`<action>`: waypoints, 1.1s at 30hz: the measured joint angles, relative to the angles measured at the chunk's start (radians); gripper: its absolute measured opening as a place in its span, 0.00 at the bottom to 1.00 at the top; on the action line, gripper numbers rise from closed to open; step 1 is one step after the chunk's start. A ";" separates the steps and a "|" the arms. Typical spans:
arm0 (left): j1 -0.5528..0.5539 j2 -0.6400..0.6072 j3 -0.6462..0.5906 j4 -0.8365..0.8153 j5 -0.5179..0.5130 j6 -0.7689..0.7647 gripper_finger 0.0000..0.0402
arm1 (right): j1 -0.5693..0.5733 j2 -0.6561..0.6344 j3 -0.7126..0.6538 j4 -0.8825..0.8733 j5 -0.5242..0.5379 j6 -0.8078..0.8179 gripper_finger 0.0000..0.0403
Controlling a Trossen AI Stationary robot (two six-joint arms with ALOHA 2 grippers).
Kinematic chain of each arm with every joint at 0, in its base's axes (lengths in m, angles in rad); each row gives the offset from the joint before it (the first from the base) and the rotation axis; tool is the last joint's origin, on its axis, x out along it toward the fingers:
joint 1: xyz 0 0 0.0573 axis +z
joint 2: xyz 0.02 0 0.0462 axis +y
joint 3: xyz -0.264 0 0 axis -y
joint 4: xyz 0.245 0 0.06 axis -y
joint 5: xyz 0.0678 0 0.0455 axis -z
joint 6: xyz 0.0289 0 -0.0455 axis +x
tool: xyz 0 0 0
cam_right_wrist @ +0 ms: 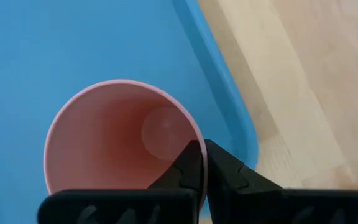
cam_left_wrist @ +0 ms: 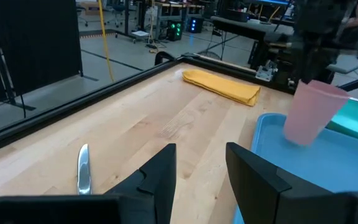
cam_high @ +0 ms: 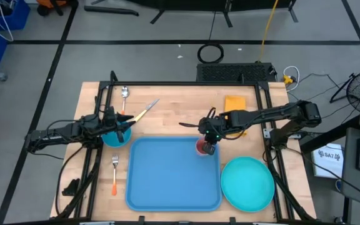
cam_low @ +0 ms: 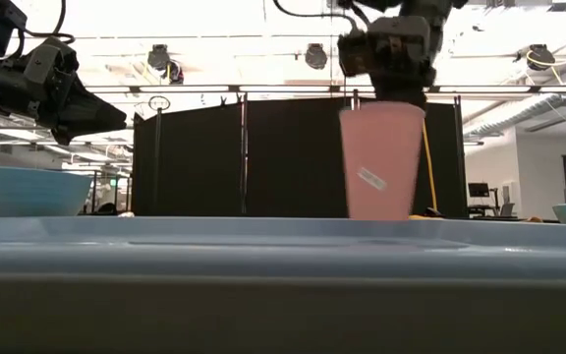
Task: Set up tray
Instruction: Put the pink cup on the top right of the blue serving tray
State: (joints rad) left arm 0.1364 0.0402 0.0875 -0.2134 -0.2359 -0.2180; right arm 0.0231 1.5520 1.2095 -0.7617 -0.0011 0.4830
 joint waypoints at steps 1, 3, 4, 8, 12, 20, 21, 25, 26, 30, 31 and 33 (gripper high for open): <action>0.000 0.000 0.000 0.000 0.000 0.001 0.36 | 0.000 0.000 -0.015 0.005 0.001 0.003 0.00; 0.000 0.000 0.000 0.000 0.000 0.004 0.36 | -0.001 0.000 -0.046 0.034 0.001 0.007 0.00; 0.000 0.000 0.000 0.000 0.000 0.006 0.36 | -0.001 0.001 -0.056 0.046 0.003 0.011 0.00; 0.000 0.000 0.000 0.000 0.000 0.006 0.36 | -0.002 -0.003 -0.077 0.063 0.004 0.010 0.00; 0.000 0.000 0.000 0.000 0.000 0.006 0.36 | -0.002 -0.003 -0.080 0.061 0.029 0.006 0.00; 0.000 0.000 0.000 0.000 0.000 0.005 0.36 | -0.002 -0.002 -0.081 0.057 0.040 0.010 0.02; 0.000 0.000 0.000 0.000 0.000 0.005 0.36 | -0.002 -0.002 -0.081 0.057 0.031 0.010 0.03; 0.000 0.000 0.000 0.000 0.000 0.005 0.36 | -0.002 0.004 -0.087 0.040 0.026 0.035 0.09; 0.000 0.000 0.000 0.000 0.000 0.005 0.36 | -0.002 0.003 -0.087 0.047 0.026 0.042 0.11; 0.000 0.000 0.000 0.000 0.000 0.005 0.36 | -0.002 0.002 -0.085 0.050 0.026 0.048 0.16; 0.000 0.000 0.000 0.000 0.000 0.005 0.36 | -0.002 0.002 -0.085 0.051 0.026 0.051 0.17; 0.000 0.000 0.000 0.000 0.000 0.005 0.36 | -0.002 0.002 -0.085 0.053 0.026 0.052 0.20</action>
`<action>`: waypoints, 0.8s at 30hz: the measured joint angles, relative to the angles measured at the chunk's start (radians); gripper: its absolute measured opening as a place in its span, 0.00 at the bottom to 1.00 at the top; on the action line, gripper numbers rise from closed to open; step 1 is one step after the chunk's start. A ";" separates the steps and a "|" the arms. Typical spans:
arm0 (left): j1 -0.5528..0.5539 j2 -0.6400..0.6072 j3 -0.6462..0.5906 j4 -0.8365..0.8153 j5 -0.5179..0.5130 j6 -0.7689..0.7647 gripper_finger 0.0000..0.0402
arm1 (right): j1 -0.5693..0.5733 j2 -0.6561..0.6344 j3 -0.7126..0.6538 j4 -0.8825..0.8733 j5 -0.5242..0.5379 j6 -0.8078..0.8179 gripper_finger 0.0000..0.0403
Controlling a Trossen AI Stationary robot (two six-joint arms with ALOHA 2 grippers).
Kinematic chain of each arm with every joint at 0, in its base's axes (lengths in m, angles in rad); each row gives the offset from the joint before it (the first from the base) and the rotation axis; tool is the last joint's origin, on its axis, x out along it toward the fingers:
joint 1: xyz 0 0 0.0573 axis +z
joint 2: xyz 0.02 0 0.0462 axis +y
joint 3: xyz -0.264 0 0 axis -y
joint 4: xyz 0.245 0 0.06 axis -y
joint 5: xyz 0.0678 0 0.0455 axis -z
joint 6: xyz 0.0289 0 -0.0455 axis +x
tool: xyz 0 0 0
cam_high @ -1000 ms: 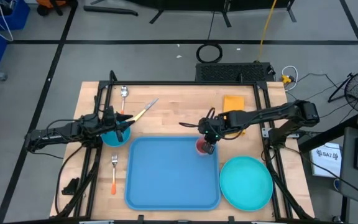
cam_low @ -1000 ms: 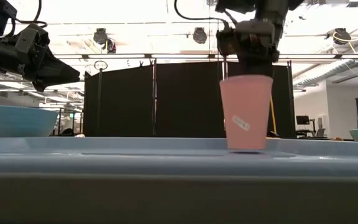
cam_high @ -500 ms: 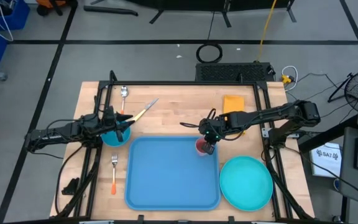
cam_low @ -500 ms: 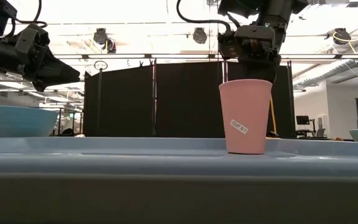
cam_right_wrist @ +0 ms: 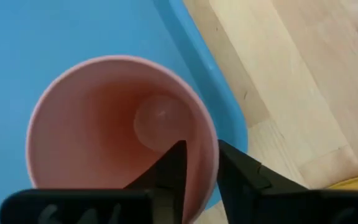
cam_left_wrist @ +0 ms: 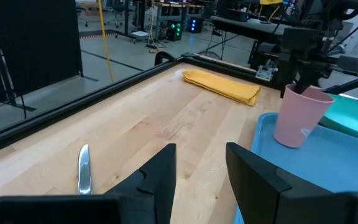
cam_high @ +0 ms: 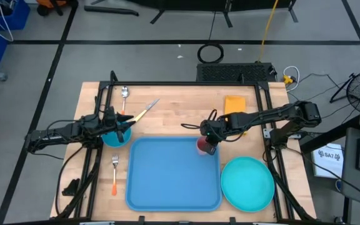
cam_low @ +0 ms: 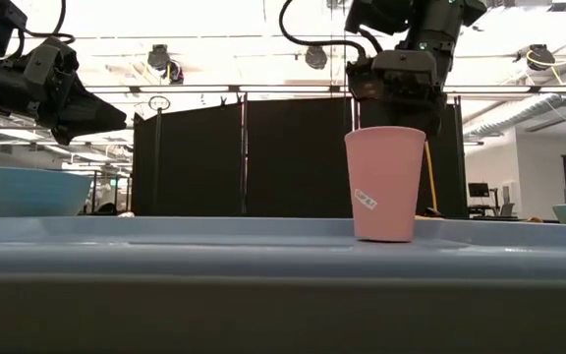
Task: Set up tray
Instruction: Put the pink cup on the top right of the blue serving tray, then put the light green plate on the blue serving tray to the bottom left of the pink cup
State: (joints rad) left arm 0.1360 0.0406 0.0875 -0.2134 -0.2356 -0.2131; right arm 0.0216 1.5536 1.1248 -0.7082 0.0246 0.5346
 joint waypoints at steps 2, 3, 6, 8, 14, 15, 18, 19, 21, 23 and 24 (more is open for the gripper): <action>0.000 0.000 0.000 0.000 0.000 0.000 0.36 | 0.000 0.000 0.000 0.000 -0.001 0.000 0.22; 0.000 0.000 0.000 0.000 0.000 0.000 0.36 | 0.000 -0.001 0.000 0.000 -0.001 0.000 0.23; 0.000 0.000 0.000 0.000 0.000 0.000 0.36 | 0.000 -0.008 0.001 0.008 -0.001 0.000 0.26; 0.000 0.000 0.000 0.000 0.001 0.000 0.36 | 0.000 -0.010 0.002 0.015 -0.001 -0.003 0.28; 0.000 0.000 0.000 0.000 0.002 0.000 0.36 | 0.000 -0.017 0.002 0.016 0.000 -0.004 0.34; 0.000 0.000 0.000 0.000 0.002 0.000 0.36 | 0.000 -0.023 0.002 0.016 0.000 -0.004 0.35; 0.000 0.000 0.000 0.000 0.002 0.000 0.36 | 0.000 -0.047 0.003 0.022 0.025 -0.004 0.37; 0.000 0.000 0.000 0.000 0.002 0.000 0.36 | 0.000 -0.058 0.003 0.019 0.042 -0.004 0.37; 0.000 0.000 0.000 0.000 0.002 -0.001 0.36 | -0.002 -0.085 0.004 0.026 0.078 -0.004 0.38; 0.000 0.000 0.000 0.000 0.002 -0.001 0.36 | -0.002 -0.121 0.005 0.021 0.107 -0.004 0.38; 0.000 0.001 0.000 0.000 0.002 -0.001 0.36 | -0.002 -0.139 0.005 0.023 0.110 -0.004 0.38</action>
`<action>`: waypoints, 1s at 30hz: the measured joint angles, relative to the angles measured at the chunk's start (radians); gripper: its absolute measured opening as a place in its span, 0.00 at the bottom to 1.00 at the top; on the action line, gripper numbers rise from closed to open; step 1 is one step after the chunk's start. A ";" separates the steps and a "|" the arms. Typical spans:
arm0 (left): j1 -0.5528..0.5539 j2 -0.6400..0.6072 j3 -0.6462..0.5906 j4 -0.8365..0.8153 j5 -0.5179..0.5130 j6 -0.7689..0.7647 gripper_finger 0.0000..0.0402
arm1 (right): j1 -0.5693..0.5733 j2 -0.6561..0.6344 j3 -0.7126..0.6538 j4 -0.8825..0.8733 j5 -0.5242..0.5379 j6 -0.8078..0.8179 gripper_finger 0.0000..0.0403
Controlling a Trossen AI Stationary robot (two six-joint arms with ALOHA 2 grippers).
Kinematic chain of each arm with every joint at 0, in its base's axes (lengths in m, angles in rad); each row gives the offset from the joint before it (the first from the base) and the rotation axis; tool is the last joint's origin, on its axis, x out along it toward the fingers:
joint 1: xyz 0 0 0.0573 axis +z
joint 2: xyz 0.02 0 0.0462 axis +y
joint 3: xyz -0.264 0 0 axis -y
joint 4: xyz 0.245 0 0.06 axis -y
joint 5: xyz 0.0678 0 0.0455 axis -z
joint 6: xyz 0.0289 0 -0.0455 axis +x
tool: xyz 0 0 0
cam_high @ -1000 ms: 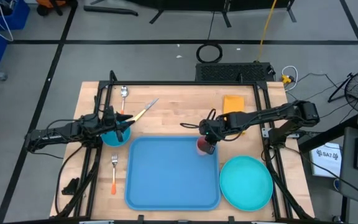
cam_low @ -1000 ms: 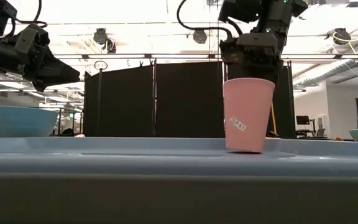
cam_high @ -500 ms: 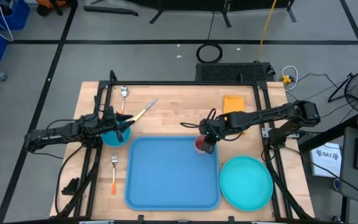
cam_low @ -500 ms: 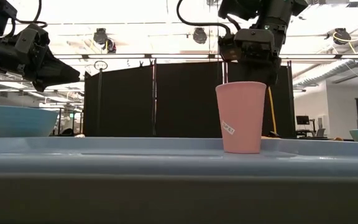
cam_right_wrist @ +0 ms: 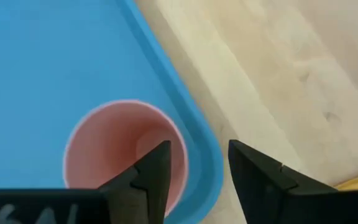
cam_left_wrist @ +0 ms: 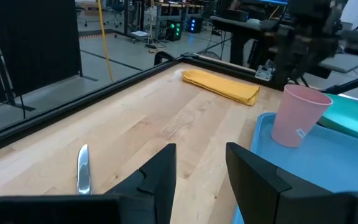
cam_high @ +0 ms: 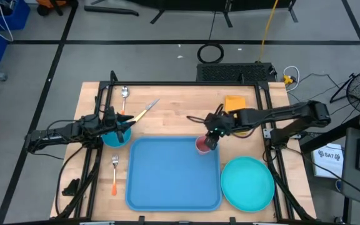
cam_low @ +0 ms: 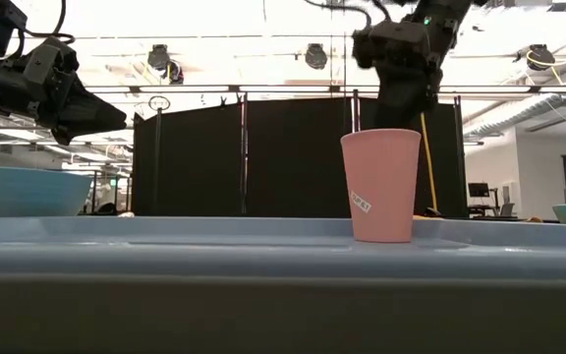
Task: Set up tray
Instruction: Put the light green plate on the blue serving tray to the bottom left of the pink cup
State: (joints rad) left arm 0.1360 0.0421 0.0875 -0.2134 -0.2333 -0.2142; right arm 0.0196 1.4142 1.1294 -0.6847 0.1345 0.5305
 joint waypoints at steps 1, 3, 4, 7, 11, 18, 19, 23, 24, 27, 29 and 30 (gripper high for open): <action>0.000 0.002 0.000 0.000 0.000 0.000 0.36 | 0.000 -0.019 0.000 0.004 0.000 0.000 0.38; 0.000 0.004 0.000 0.000 0.000 0.000 0.36 | 0.001 -0.059 0.000 0.003 0.000 0.006 0.38; 0.000 0.008 0.000 0.000 0.000 0.000 0.36 | 0.005 -0.078 0.000 0.004 -0.003 0.008 0.38; 0.000 0.014 0.000 0.000 0.000 0.000 0.36 | 0.038 -0.126 0.000 0.000 -0.004 0.014 0.38; 0.000 0.019 0.000 0.000 0.000 0.000 0.36 | 0.105 -0.166 0.000 -0.010 -0.087 0.017 0.38; 0.000 0.020 0.000 0.000 -0.001 0.000 0.36 | 0.224 -0.203 -0.085 -0.181 -0.087 0.206 0.38; 0.000 0.020 0.000 0.000 -0.001 0.000 0.36 | 0.233 -0.209 -0.112 -0.201 -0.086 0.243 0.38; 0.000 0.020 0.000 0.000 -0.003 0.002 0.36 | 0.255 -0.233 -0.226 -0.292 -0.082 0.365 0.38; 0.000 0.020 0.000 0.000 -0.003 0.002 0.36 | 0.257 -0.240 -0.257 -0.306 -0.083 0.387 0.38; 0.000 0.020 0.000 0.000 -0.003 0.002 0.36 | 0.257 -0.266 -0.343 -0.305 -0.092 0.444 0.38; 0.000 0.020 0.000 0.000 -0.003 0.002 0.36 | 0.257 -0.283 -0.387 -0.286 -0.131 0.472 0.38; 0.000 0.020 0.000 0.000 -0.003 0.002 0.36 | 0.257 -0.292 -0.405 -0.280 -0.146 0.483 0.38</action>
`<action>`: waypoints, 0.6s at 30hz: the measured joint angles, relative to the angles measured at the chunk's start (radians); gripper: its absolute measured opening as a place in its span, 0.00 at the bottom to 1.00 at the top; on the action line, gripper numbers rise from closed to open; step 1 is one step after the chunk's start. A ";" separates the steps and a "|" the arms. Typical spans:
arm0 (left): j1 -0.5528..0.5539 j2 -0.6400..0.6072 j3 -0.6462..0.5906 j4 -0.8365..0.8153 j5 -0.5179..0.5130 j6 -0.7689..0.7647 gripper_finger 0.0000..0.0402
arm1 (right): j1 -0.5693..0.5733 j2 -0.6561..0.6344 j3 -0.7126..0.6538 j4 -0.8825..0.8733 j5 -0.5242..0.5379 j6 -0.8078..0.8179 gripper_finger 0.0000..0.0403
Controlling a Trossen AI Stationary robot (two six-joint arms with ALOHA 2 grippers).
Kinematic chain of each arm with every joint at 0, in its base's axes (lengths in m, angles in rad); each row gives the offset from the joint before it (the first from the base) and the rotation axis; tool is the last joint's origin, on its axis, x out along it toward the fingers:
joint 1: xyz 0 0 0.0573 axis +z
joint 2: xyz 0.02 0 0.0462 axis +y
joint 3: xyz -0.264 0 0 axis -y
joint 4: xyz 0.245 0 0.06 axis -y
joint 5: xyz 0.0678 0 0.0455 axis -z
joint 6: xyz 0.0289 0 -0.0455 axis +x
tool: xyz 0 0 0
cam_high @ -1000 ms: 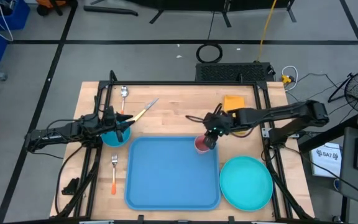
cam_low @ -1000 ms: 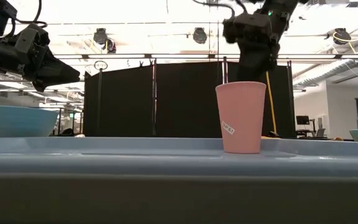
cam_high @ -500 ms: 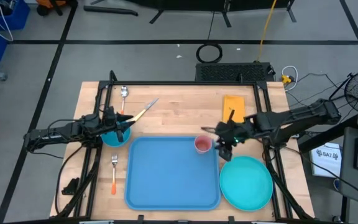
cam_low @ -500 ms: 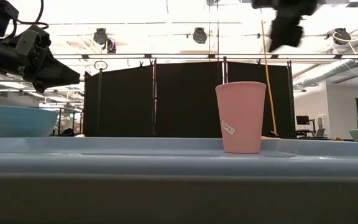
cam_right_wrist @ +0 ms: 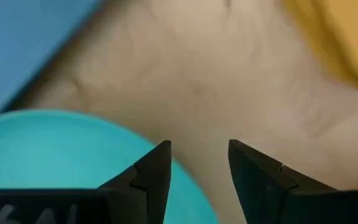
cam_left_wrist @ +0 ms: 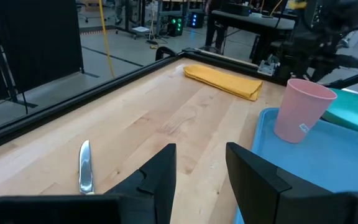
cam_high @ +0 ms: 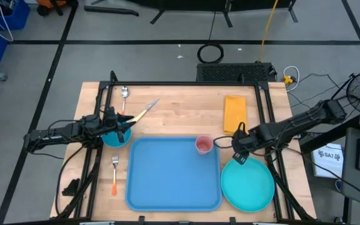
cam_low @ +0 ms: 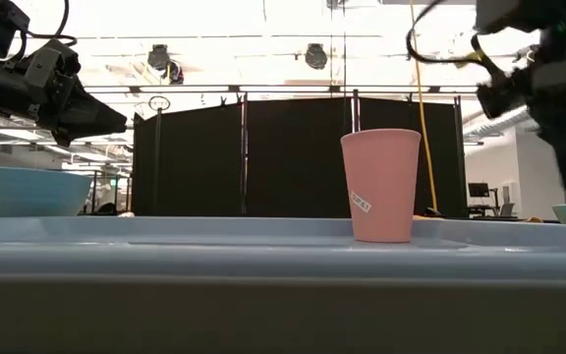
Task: Set up tray
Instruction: Put the light green plate on the blue serving tray to the bottom left of the pink cup
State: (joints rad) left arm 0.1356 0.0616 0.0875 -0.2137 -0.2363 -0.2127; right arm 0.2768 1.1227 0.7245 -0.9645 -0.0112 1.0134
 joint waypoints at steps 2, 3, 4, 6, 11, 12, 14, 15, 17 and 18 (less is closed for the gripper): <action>0.000 0.000 0.000 0.000 0.000 0.000 0.36 | 0.000 -0.015 -0.026 0.004 -0.020 0.024 0.38; 0.000 0.000 0.000 0.000 0.000 0.000 0.36 | 0.000 -0.022 -0.037 0.004 -0.024 0.037 0.38; 0.000 0.000 0.000 0.000 0.000 0.000 0.36 | 0.000 -0.029 -0.049 0.007 -0.038 0.045 0.38; 0.000 0.000 0.000 0.000 0.000 0.000 0.36 | 0.000 -0.042 -0.073 0.010 -0.048 0.048 0.38; 0.000 0.000 0.000 0.000 0.000 0.000 0.36 | 0.000 -0.062 -0.108 0.017 -0.091 0.050 0.38; 0.000 0.000 0.000 0.000 0.000 0.000 0.36 | 0.000 -0.065 -0.113 0.017 -0.098 0.052 0.38; 0.000 0.000 0.000 0.000 0.000 0.000 0.36 | 0.000 -0.072 -0.122 0.025 -0.119 0.066 0.38; 0.000 0.000 0.000 0.000 0.000 0.000 0.36 | 0.000 -0.076 -0.124 0.032 -0.134 0.075 0.38; 0.000 0.000 0.000 0.000 0.000 0.000 0.36 | 0.001 -0.083 -0.127 0.045 -0.165 0.091 0.38; 0.000 0.000 0.000 0.000 0.000 0.000 0.36 | 0.001 -0.085 -0.127 0.050 -0.176 0.101 0.38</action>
State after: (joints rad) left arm 0.1356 0.0616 0.0875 -0.2134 -0.2367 -0.2130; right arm 0.2775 1.0381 0.5976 -0.9143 -0.1870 1.1141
